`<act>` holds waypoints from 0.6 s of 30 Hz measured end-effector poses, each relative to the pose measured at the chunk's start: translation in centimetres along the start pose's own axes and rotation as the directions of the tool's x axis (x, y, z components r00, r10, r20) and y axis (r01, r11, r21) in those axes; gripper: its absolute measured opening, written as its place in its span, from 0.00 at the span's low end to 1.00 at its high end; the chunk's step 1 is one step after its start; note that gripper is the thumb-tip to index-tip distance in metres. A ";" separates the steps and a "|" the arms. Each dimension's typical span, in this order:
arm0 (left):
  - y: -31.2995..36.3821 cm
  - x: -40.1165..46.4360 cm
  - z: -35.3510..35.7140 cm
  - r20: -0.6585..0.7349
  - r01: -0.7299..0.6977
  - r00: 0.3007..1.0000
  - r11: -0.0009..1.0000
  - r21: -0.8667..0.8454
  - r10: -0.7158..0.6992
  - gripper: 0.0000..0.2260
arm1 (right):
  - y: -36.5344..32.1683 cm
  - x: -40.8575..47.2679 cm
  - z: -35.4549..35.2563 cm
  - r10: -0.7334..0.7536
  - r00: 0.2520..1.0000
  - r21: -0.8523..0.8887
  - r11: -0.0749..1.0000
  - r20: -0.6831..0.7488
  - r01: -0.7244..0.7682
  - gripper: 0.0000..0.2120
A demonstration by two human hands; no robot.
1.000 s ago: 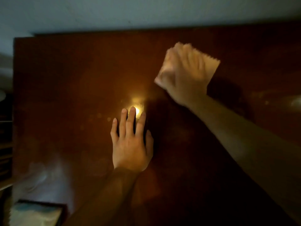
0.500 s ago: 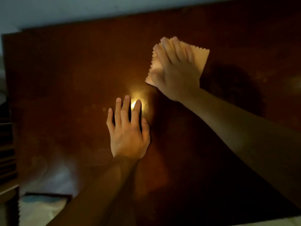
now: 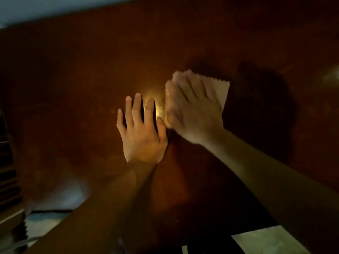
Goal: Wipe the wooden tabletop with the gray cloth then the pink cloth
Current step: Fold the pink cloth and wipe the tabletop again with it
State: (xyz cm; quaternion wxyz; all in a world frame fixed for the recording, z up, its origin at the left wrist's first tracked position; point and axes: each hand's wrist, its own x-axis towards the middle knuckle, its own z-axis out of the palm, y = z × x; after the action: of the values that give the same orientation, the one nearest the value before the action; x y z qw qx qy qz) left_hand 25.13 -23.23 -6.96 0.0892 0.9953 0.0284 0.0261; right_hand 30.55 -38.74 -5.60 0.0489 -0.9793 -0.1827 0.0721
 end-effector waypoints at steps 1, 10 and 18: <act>-0.1 -0.1 0.0 0.007 -0.002 1.000 1.000 0.003 0.002 0.23 | -0.1 0.9 -0.1 0.069 0.998 0.011 0.998 -0.008 -0.068 0.34; -0.4 0.1 0.5 -0.012 -0.022 1.000 1.000 -0.017 0.022 0.23 | -7.6 -16.4 3.2 0.168 0.986 0.113 0.979 0.014 -0.168 0.33; -0.4 0.0 0.5 -0.006 -0.038 0.999 0.999 -0.026 0.037 0.24 | -1.0 -10.7 2.3 0.149 0.987 0.068 0.987 -0.054 -0.145 0.33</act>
State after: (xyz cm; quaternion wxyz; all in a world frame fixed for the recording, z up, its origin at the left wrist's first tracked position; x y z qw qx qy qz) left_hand 25.12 -22.93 -7.52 0.1016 0.9943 0.0097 0.0311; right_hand 19.97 -41.56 -6.38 0.0801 -0.9897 -0.1061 0.0525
